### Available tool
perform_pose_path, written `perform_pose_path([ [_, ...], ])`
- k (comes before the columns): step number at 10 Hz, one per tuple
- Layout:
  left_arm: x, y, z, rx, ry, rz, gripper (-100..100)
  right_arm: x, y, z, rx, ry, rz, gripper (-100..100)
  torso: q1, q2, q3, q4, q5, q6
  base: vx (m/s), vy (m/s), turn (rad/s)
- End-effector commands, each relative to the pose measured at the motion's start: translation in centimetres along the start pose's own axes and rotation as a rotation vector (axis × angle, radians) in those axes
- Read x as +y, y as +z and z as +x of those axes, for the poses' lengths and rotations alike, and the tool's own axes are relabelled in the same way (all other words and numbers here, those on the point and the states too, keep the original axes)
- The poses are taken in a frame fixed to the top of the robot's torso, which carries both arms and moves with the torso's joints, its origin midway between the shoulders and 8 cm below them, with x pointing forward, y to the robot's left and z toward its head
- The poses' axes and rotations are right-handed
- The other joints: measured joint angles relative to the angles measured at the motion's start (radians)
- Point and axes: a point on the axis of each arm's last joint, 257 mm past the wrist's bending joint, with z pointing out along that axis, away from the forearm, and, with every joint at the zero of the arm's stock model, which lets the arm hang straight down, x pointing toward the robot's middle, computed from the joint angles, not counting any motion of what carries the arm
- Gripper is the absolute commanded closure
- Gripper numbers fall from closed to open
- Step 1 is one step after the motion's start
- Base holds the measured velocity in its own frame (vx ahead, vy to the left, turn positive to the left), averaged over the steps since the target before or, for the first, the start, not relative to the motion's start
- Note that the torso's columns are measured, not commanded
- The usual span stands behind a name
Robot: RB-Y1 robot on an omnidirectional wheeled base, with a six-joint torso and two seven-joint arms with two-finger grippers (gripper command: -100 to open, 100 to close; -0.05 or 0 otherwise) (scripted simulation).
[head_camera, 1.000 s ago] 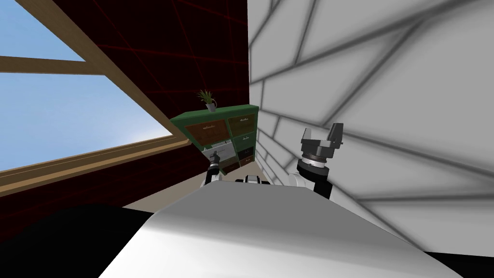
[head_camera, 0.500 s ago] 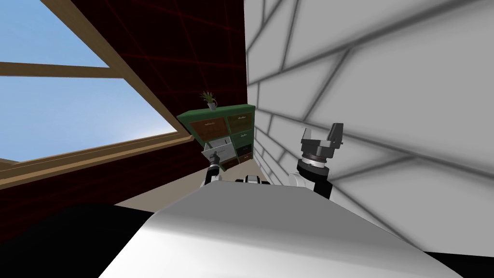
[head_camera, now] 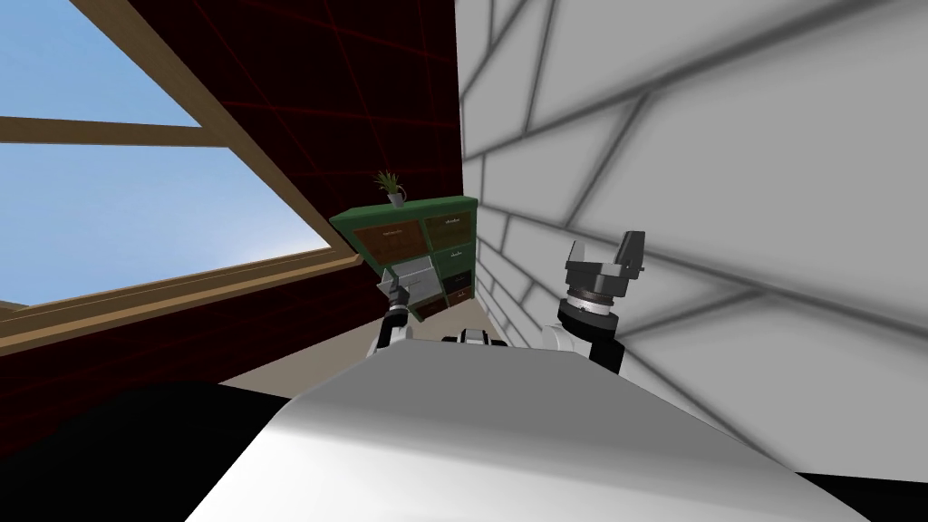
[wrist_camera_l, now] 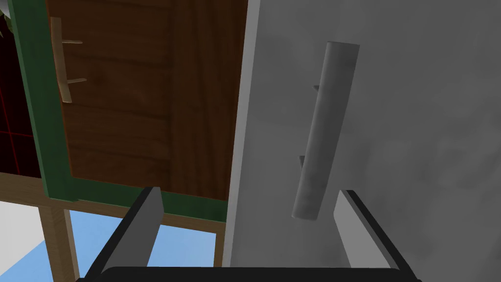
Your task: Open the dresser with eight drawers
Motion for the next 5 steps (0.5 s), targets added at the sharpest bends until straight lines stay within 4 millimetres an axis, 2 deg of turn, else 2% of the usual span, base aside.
perform_pose_path([
  [1,-1.4,0.2,-0.4,-0.002,0.000,-0.002,-100,0.0,0.0,0.0,0.000,0.000,0.000,0,-0.001,0.003,0.002,0.001,0.000,0.000,-0.001,-0.010,-0.006],
  [3,-2.6,0.4,-0.6,-0.002,0.001,-0.002,-100,0.0,0.0,0.0,0.000,0.000,0.000,0,-0.001,0.003,0.002,0.001,-0.001,0.000,-0.008,-0.016,-0.010],
  [4,-1.9,0.2,-0.5,-0.004,0.001,-0.012,-100,0.0,0.0,0.0,0.000,0.000,0.000,0,-0.003,0.004,0.002,0.004,-0.003,0.000,-0.001,-0.006,0.002],
  [5,-1.8,0.2,-0.5,-0.004,0.001,-0.017,0,0.0,0.0,0.0,0.000,0.000,0.000,0,-0.002,0.003,0.002,0.002,-0.002,0.000,0.000,0.000,0.000],
])
